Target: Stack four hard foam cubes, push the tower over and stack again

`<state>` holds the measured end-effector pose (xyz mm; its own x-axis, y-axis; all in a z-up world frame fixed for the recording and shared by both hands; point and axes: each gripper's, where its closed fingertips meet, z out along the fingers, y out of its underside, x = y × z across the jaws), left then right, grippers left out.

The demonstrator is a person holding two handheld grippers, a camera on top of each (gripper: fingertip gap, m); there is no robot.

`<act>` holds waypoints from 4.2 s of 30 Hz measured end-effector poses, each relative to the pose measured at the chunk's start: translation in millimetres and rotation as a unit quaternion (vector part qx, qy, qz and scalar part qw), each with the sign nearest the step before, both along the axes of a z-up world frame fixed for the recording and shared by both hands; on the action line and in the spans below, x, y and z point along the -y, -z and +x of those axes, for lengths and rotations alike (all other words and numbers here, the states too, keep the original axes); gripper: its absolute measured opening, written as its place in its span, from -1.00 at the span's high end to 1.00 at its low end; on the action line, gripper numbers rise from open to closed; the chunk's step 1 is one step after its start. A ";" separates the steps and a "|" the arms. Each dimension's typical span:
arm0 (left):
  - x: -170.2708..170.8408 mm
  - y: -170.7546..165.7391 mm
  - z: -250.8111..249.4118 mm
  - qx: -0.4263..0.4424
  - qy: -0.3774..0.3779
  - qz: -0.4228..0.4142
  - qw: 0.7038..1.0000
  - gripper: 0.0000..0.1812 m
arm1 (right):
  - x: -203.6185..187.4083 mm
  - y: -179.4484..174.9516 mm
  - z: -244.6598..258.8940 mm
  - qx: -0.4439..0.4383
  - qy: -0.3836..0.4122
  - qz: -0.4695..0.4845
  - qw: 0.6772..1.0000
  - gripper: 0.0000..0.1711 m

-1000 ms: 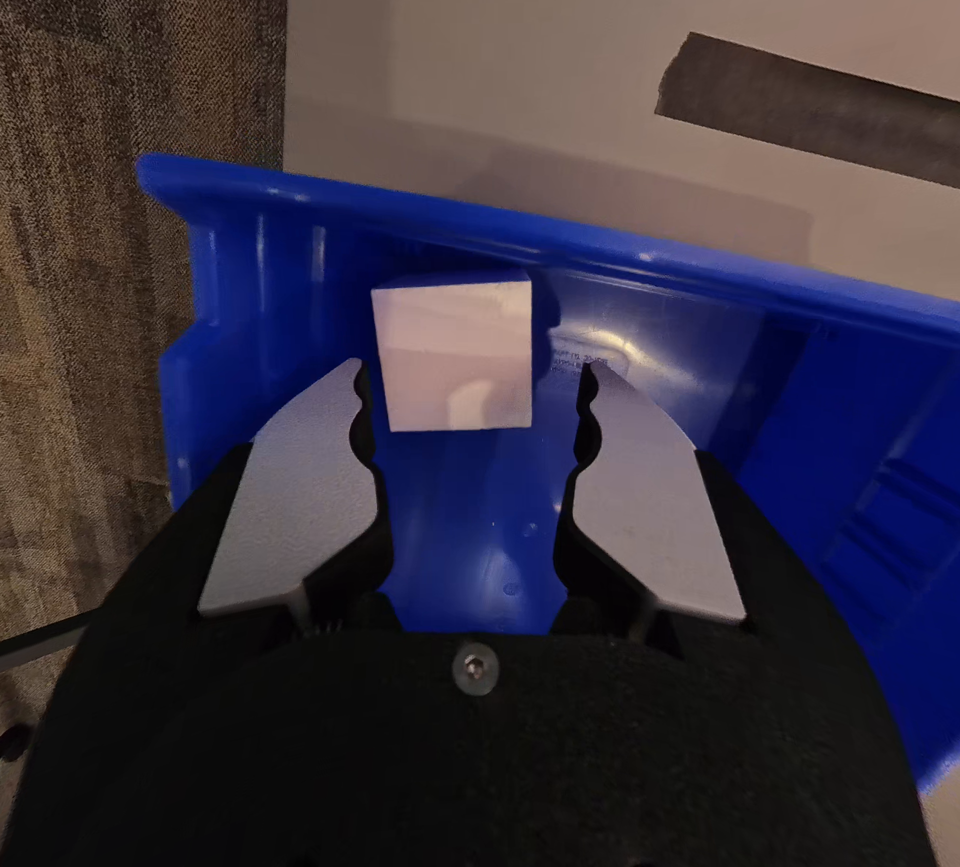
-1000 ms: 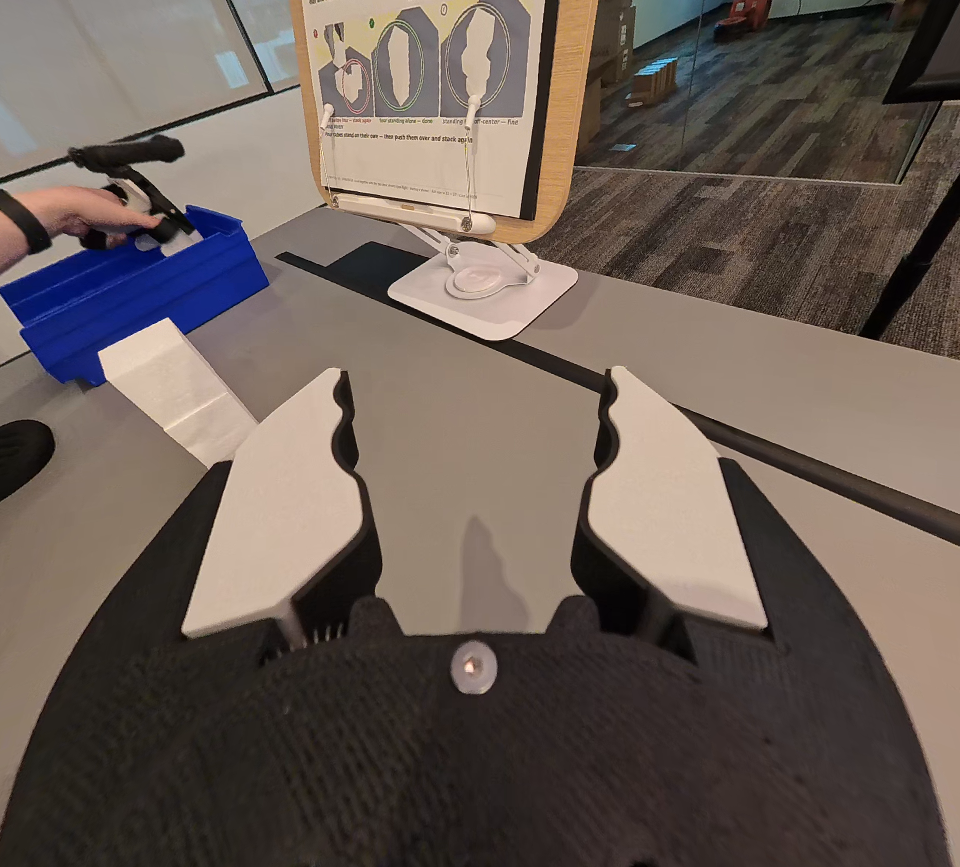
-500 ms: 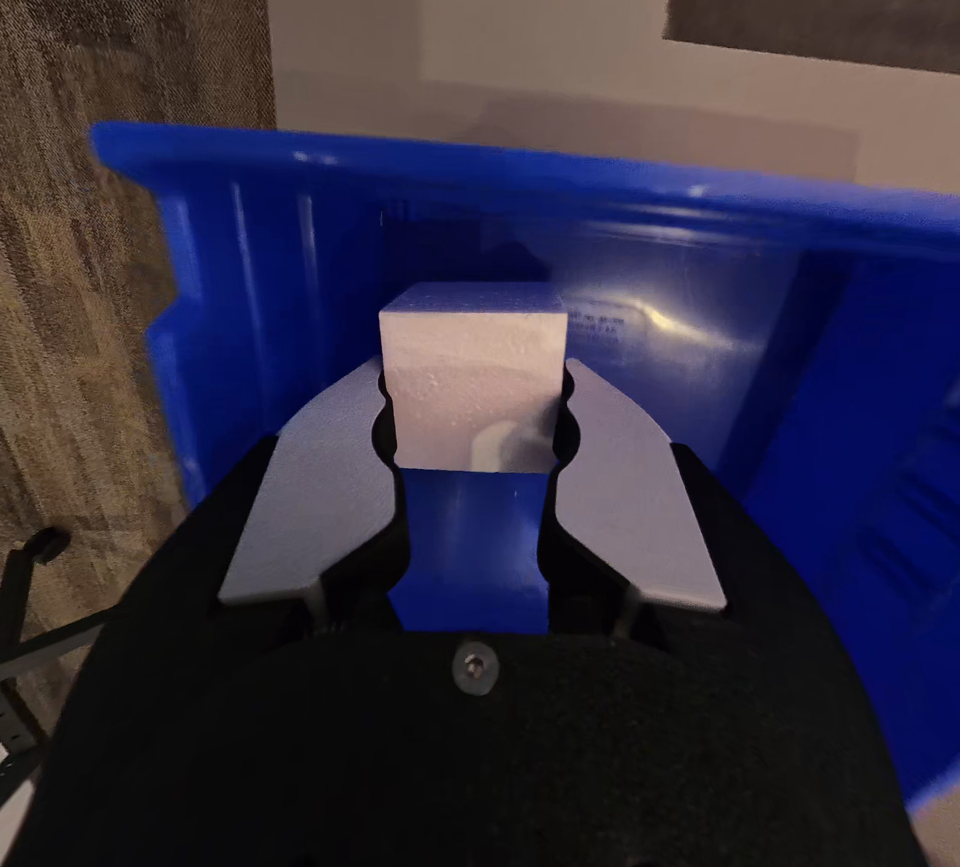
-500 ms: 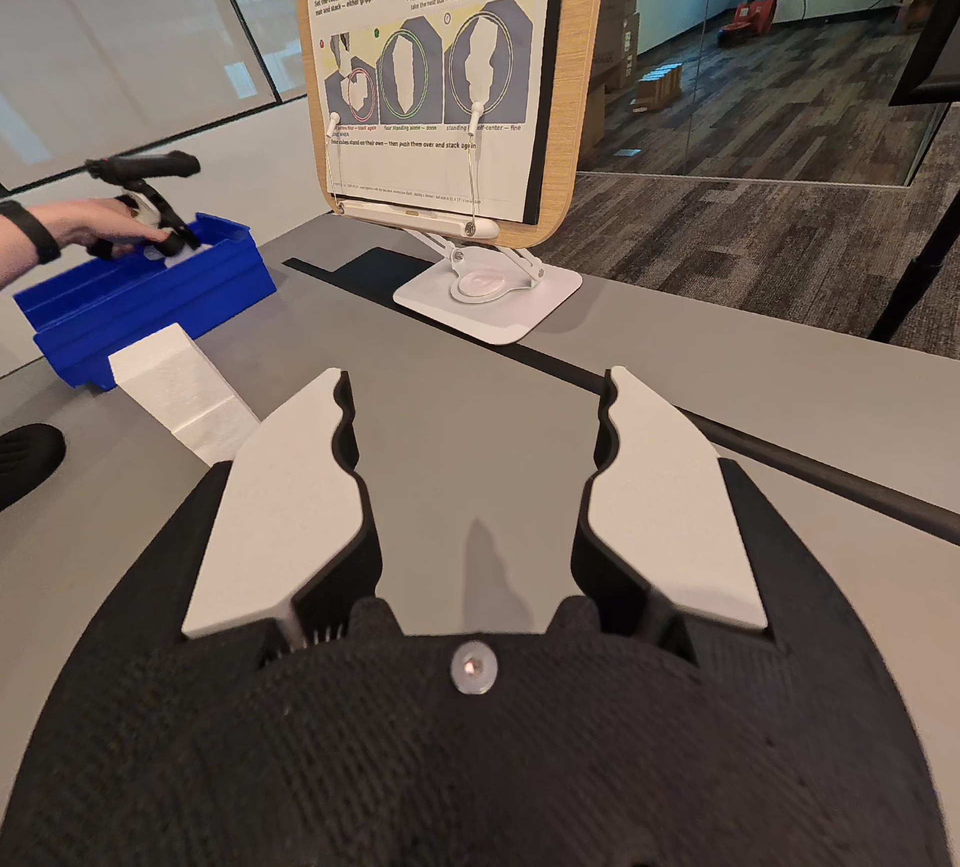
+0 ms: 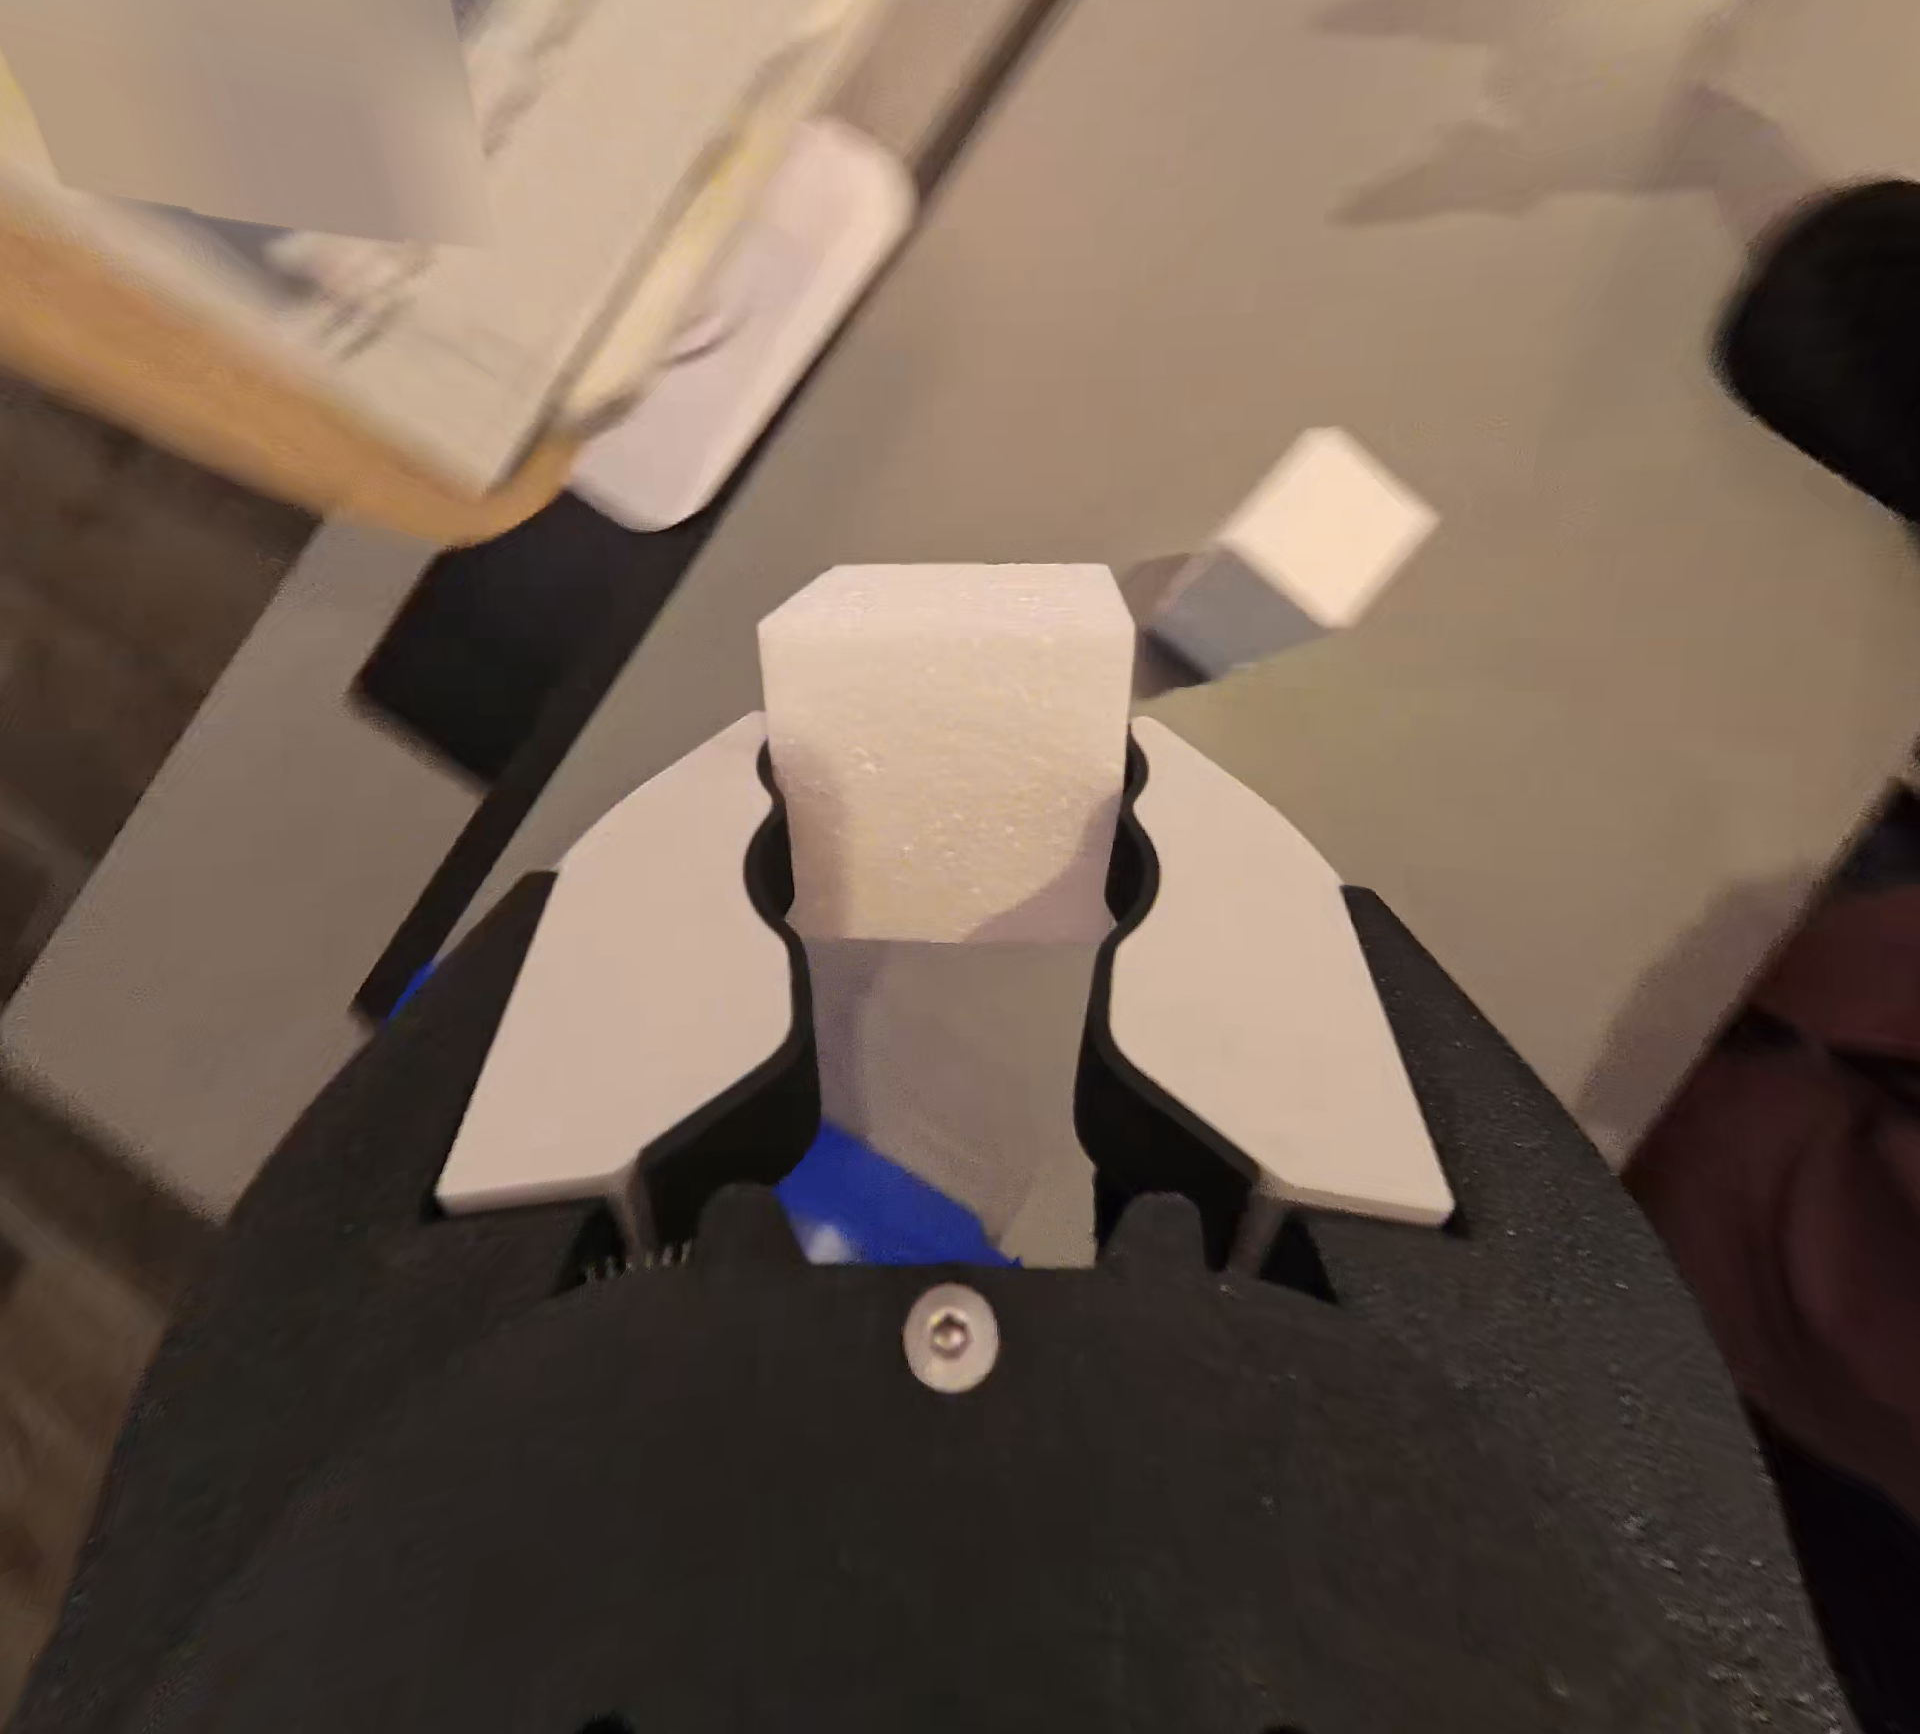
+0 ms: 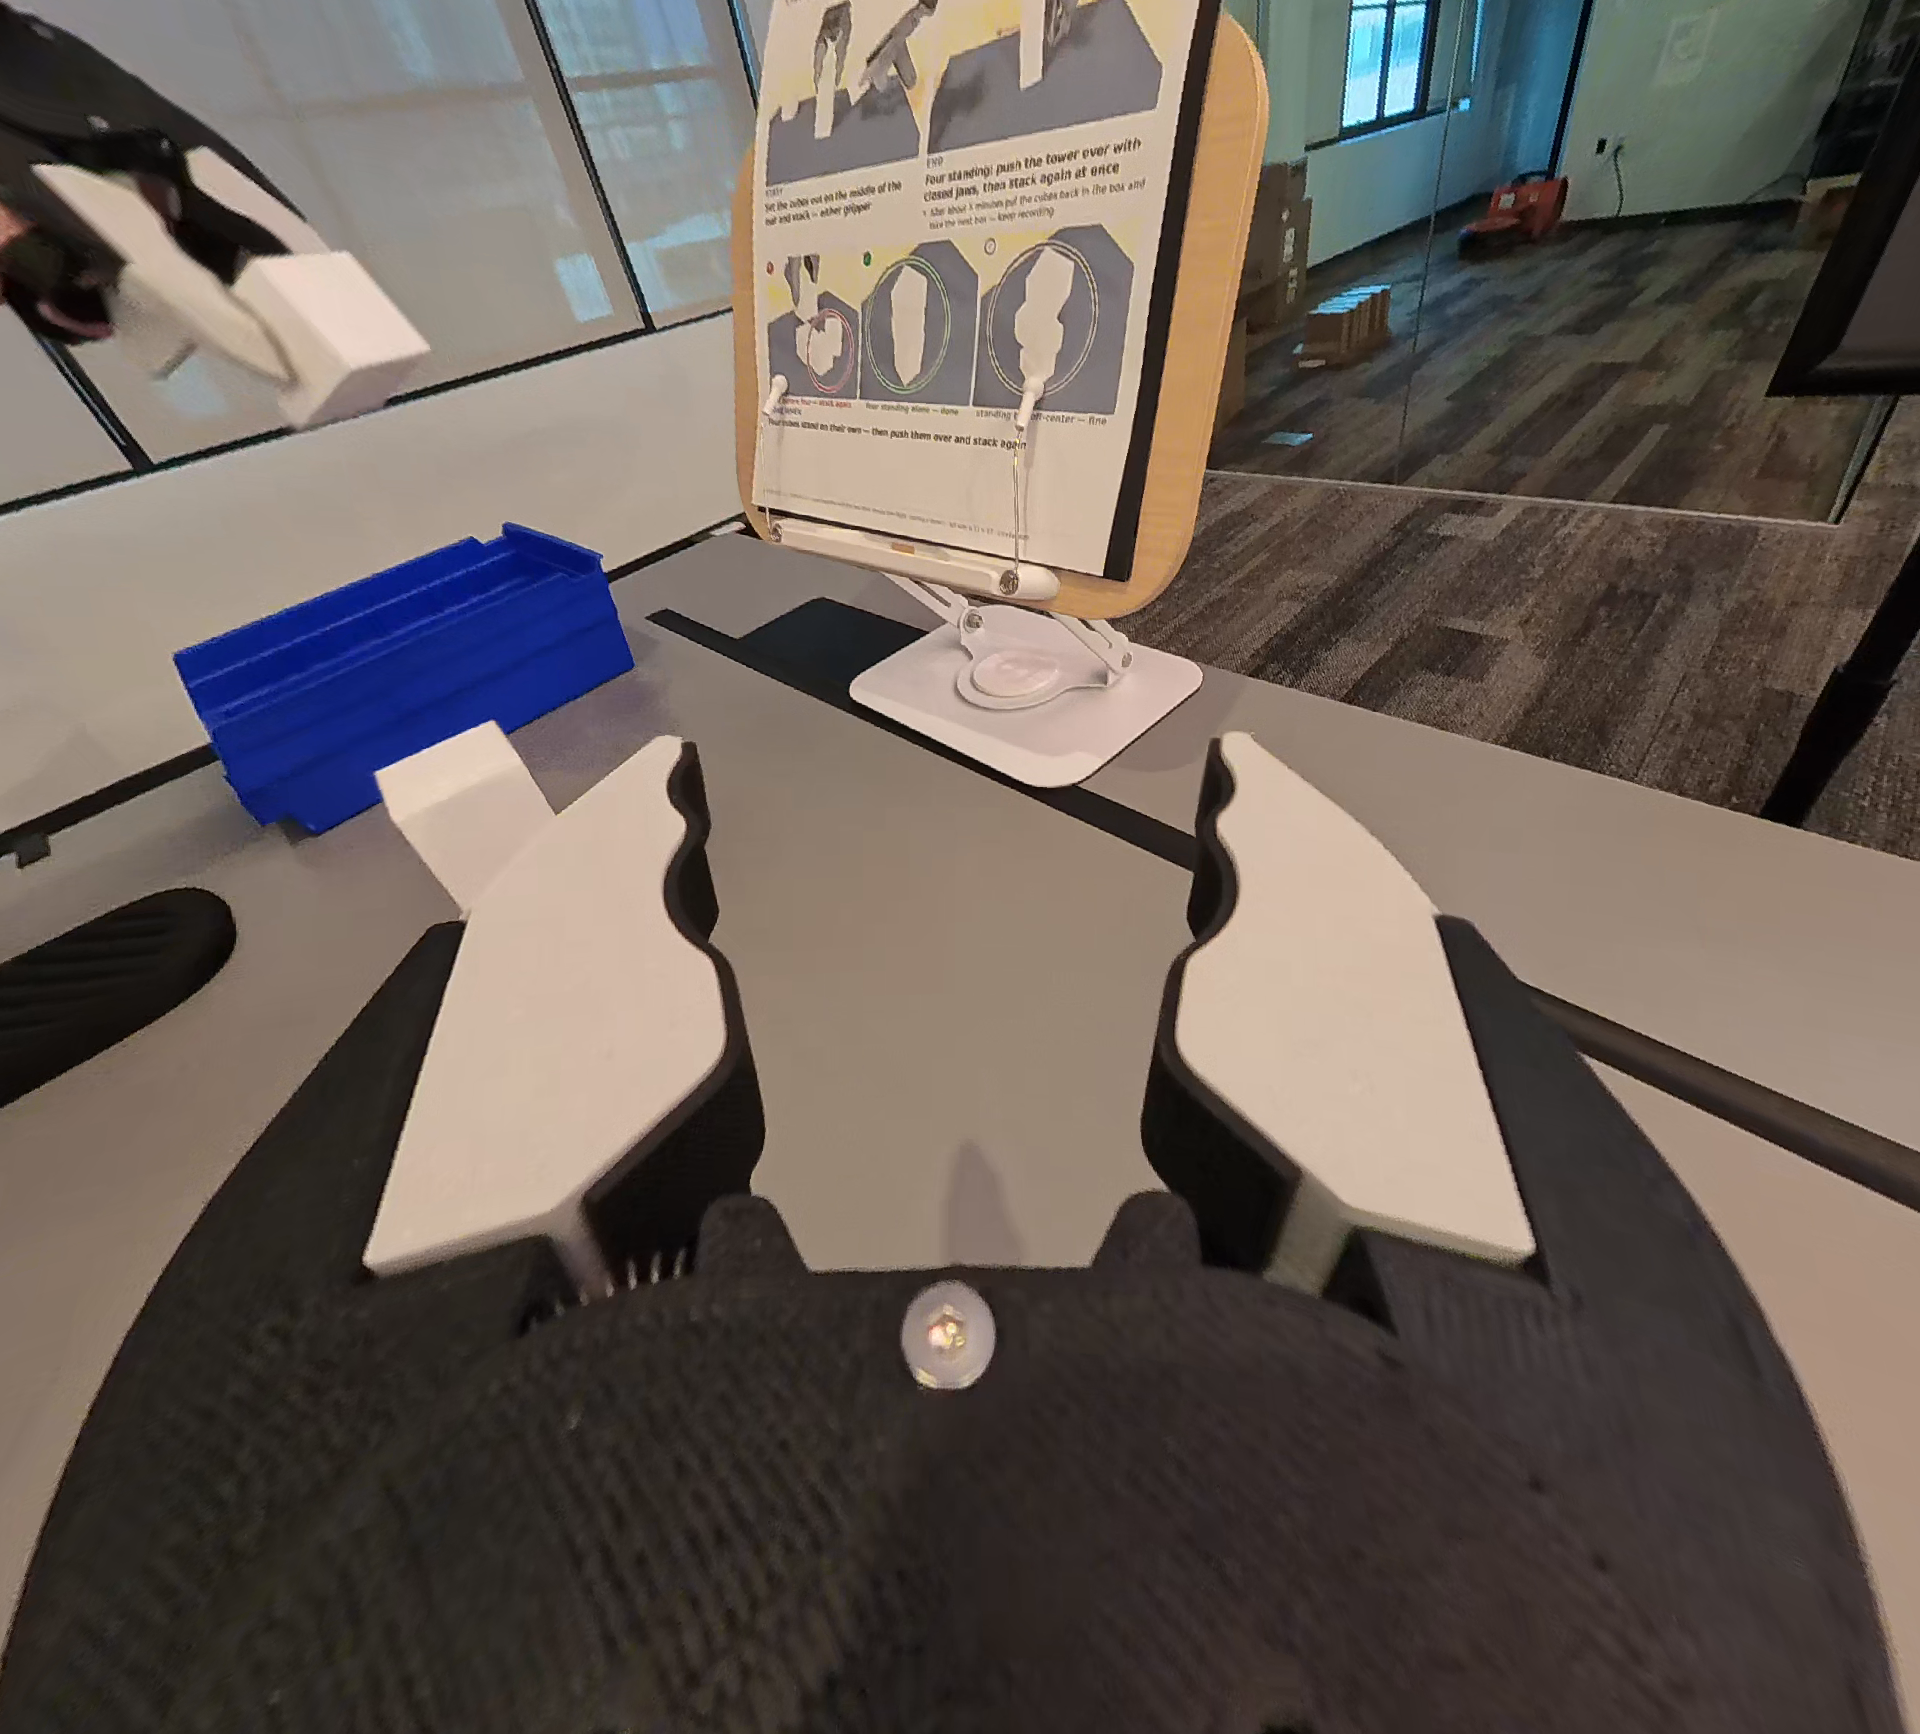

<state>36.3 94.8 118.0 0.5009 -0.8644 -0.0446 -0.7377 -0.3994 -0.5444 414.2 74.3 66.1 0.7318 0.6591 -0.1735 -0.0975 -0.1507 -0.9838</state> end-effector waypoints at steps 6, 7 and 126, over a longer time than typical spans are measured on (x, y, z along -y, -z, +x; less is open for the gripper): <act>63.3 39.3 90.1 -0.079 0.240 0.040 0.967 0.35 | 2.6 2.1 -2.9 -0.007 -0.011 -0.002 1.000 -0.06; 66.5 45.4 98.3 -0.085 0.252 0.037 0.963 0.35 | 2.7 3.1 -3.9 -0.009 -0.013 -0.004 1.000 -0.06; 50.8 13.1 -5.9 0.423 0.029 0.197 0.884 1.00 | -0.5 -16.5 -72.1 0.175 0.081 0.059 0.979 0.08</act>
